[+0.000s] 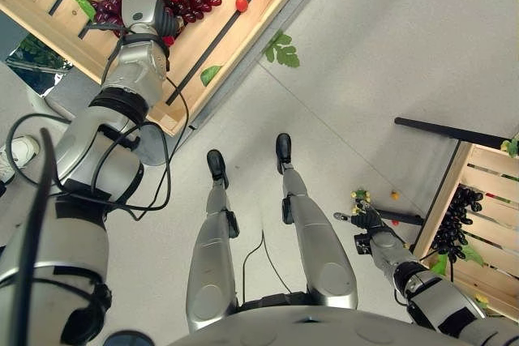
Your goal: Pick up the fruits from the basket on one side to the basket on the other side
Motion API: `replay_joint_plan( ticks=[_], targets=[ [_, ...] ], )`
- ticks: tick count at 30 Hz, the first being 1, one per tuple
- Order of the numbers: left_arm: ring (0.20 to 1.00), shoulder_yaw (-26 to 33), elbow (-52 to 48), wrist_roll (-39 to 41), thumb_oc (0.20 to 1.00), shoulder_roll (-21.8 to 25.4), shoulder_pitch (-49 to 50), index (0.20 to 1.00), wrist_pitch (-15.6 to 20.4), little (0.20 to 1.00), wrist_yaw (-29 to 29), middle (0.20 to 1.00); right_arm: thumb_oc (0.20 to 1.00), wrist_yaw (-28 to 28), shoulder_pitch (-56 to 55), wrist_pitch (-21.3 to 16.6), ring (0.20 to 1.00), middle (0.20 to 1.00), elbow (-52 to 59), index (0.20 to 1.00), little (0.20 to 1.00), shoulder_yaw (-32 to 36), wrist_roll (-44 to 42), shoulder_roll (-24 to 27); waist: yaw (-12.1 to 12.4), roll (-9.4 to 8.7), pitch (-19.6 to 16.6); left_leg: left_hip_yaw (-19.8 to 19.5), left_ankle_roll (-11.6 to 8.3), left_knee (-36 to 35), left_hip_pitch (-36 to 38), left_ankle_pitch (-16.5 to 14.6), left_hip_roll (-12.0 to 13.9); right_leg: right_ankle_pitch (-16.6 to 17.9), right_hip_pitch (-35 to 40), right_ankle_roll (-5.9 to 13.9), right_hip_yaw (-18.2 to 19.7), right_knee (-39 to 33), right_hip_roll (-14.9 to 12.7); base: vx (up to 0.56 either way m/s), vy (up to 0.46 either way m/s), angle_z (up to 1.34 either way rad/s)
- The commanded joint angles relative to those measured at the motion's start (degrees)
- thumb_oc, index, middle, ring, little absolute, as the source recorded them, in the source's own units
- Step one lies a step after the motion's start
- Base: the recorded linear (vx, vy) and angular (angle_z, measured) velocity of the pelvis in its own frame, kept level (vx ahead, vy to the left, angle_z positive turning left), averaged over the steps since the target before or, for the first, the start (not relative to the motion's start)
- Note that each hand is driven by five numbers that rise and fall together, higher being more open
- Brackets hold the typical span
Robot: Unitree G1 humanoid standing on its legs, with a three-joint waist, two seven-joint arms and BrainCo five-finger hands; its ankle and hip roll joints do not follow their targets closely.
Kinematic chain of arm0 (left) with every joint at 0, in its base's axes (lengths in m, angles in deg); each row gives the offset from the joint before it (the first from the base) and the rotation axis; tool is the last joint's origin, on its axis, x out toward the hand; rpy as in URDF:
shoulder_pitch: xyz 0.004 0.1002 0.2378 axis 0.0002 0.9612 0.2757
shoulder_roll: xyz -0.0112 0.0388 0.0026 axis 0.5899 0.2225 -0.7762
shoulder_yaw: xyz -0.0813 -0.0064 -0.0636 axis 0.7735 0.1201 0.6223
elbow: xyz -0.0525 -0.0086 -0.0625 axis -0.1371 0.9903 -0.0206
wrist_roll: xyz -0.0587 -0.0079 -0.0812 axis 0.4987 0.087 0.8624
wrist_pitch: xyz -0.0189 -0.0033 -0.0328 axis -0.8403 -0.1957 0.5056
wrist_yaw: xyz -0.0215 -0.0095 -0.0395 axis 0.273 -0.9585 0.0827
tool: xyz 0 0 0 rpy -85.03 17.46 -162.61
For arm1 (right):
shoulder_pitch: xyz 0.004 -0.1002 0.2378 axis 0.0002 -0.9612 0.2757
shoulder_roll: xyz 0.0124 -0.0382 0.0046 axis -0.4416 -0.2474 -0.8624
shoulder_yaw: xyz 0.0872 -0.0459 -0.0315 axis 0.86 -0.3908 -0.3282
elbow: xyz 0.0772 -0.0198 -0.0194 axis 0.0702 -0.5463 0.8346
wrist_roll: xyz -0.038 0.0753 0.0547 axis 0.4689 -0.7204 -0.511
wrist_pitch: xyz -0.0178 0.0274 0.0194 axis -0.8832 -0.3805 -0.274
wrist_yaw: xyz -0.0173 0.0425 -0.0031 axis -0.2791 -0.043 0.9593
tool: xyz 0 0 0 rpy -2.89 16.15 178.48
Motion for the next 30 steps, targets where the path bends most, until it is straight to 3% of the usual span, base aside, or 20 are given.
replay_joint_plan(
  ticks=[1,11,17,30],
  targets=[
    [0.2,2.78,4.13,8.49,0.2,1.6,1.38,0.2,1.53,0.2,-1.2,0.2,1.0,0.23,-1.84,0.44,1.0,1.0,-1.4,1.0,1.0,2.47,-0.97,0.2,0.96,-1.92,-0.22,-1.36,0.37,-0.08,-2.98,-0.21,-2.73,1.24,-2.82,7.7,0.92,0.57,-1.93,0.0,0.0,0.0],
    [0.2,10.27,-0.07,25.6,0.2,2.3,7.46,0.2,6.71,0.2,-3.56,0.2,1.0,1.39,-2.63,1.5,1.0,1.0,-2.24,1.0,1.0,4.28,-0.91,0.41,1.38,-2.06,-1.46,-1.58,0.28,-0.08,-1.58,-0.54,-2.81,1.06,-1.17,7.63,0.63,0.52,-1.97,0.0,0.0,0.0],
    [0.2,14.91,-9.36,37.74,0.2,0.78,15.04,0.2,10.63,0.2,-4.95,0.2,1.0,1.35,-2.66,2.07,1.0,1.0,-1.78,1.0,1.0,5.86,-0.5,0.34,2.01,-2.16,-1.87,-1.91,0.3,-0.08,-0.29,-0.81,-2.99,0.79,0.42,7.57,0.28,0.47,-2.03,0.0,0.0,0.0],
    [0.2,21.65,-31.43,50.11,0.2,0.1,33.7,0.2,15.22,0.2,-6.62,0.2,1.0,1.63,-3.82,2.58,1.0,1.0,2.22,1.0,1.0,7.31,0.3,0.08,3.45,-2.17,-3.14,-2.08,0.7,-0.08,3.4,-1.68,-3.6,0.02,4.13,7.44,0.24,0.54,-2.23,0.0,0.009,0.01]
  ],
)
